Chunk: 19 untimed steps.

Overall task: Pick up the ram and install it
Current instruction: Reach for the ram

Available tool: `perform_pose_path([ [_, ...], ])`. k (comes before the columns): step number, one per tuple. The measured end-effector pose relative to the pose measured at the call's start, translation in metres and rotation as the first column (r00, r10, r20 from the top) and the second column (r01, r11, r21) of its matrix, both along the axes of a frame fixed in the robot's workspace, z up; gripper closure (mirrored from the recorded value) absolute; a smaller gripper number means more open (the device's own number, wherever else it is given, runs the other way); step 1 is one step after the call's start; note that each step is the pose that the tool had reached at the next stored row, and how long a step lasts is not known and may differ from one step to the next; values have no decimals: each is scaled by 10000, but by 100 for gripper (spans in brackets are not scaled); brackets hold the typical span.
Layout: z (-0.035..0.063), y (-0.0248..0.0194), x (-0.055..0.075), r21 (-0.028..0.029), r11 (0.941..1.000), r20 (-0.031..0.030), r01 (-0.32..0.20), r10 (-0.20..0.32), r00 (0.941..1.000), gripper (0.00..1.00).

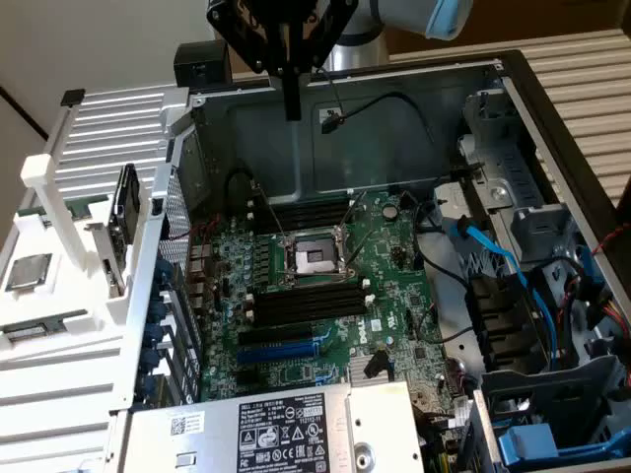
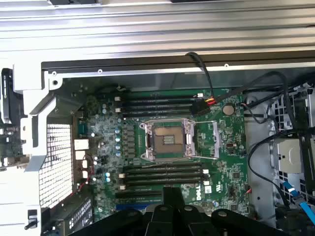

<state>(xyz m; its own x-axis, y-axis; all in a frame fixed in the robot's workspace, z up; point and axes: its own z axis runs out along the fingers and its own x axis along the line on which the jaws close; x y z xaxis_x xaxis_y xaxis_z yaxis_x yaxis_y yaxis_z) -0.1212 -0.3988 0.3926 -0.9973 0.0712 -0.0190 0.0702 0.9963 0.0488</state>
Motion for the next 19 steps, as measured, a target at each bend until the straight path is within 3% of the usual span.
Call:
perform_pose_path([
  [14,0,0,-5,-1,10000,0,0,0,10000,90],
  [19,0,0,-177,0,10000,23,0,0,10000,90],
])
